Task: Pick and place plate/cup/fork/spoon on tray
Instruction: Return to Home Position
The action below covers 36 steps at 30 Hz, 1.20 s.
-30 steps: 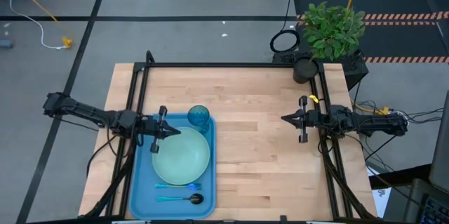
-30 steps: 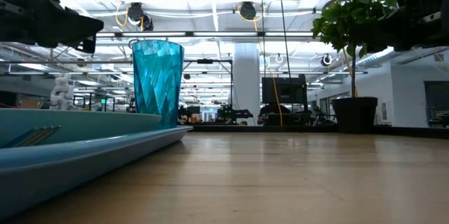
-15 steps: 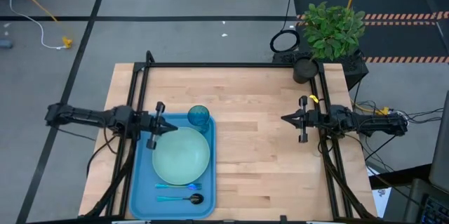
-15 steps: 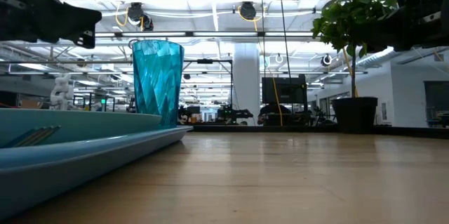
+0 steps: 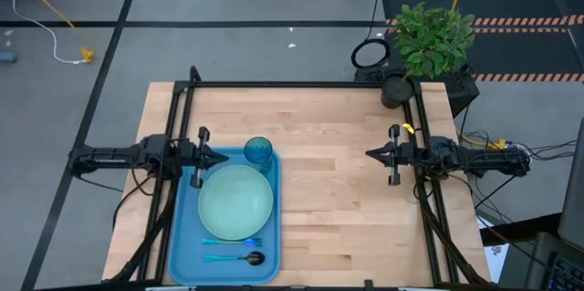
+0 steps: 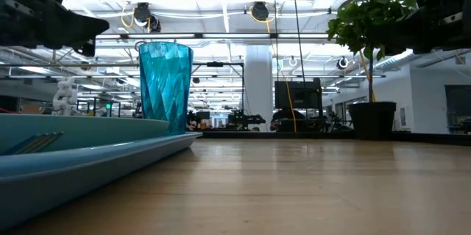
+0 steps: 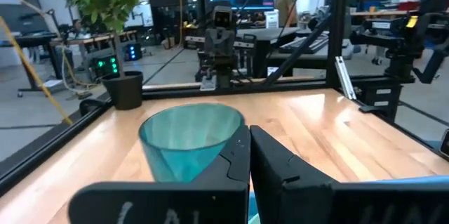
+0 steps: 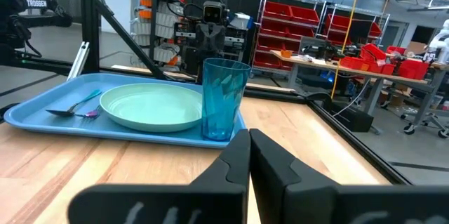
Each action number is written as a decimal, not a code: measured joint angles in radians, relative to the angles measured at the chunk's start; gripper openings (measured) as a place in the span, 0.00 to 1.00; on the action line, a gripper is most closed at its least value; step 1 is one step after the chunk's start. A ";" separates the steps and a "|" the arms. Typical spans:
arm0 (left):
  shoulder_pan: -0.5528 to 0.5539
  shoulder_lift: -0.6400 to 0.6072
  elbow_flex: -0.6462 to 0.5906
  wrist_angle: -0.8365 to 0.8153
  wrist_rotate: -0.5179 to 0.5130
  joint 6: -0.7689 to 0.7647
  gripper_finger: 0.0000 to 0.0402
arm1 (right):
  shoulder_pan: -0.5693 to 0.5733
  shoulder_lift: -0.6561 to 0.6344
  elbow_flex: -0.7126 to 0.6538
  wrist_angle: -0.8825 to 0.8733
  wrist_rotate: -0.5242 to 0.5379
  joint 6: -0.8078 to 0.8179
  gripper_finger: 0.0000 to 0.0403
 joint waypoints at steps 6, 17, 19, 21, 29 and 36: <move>0.025 -0.033 0.000 -0.049 -0.001 -0.024 0.00 | 0.000 0.000 0.000 0.000 0.000 0.000 0.00; 0.033 -0.033 0.000 -0.056 -0.063 -0.016 0.00 | 0.000 0.000 0.000 0.000 0.000 0.000 0.00; 0.033 -0.033 0.000 -0.056 -0.060 -0.013 0.01 | 0.000 0.000 0.000 0.000 0.000 0.000 0.00; 0.033 -0.033 0.000 -0.056 -0.060 -0.013 0.02 | 0.000 0.000 0.000 0.000 0.000 0.000 0.00; 0.033 -0.033 0.000 -0.054 -0.025 0.001 0.01 | 0.000 0.000 0.000 0.000 0.000 0.000 0.00; 0.023 -0.030 0.000 -0.051 -0.008 -0.028 0.06 | 0.000 0.000 0.000 0.000 0.000 0.000 0.00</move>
